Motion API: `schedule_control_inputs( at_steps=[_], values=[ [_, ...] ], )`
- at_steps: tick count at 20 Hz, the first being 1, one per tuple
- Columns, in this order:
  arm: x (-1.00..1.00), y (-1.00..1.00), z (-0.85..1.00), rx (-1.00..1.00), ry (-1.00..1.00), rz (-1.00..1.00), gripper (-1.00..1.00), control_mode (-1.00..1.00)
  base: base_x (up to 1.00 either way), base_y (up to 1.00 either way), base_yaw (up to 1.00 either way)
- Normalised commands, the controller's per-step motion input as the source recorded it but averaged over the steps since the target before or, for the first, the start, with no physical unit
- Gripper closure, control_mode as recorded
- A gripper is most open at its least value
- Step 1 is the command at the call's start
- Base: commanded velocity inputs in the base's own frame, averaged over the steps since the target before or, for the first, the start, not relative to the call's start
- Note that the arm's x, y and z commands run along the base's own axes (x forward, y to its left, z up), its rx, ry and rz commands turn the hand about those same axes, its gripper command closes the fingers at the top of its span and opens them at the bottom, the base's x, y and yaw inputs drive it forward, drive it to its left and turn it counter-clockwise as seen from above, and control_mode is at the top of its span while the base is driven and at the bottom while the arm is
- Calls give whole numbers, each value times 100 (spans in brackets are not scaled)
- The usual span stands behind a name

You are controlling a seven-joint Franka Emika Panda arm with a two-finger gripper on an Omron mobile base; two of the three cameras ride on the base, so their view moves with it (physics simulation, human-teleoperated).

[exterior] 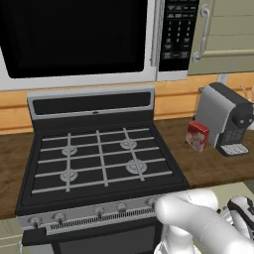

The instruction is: Pick the ladle from the drawer and place it on the counter.

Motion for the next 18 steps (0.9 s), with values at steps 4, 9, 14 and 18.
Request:
schedule_control_inputs(
  at_steps=[4,9,14,18],
  values=[
    [0,0,-12,0,0,0,-100,-100,0,0,0],
    [0,0,-6,0,0,0,-100,-100,0,0,0],
    [0,3,-1,0,0,0,100,-100,0,0,0],
    [0,4,0,0,1,0,100,-100,0,0,0]
  ],
)
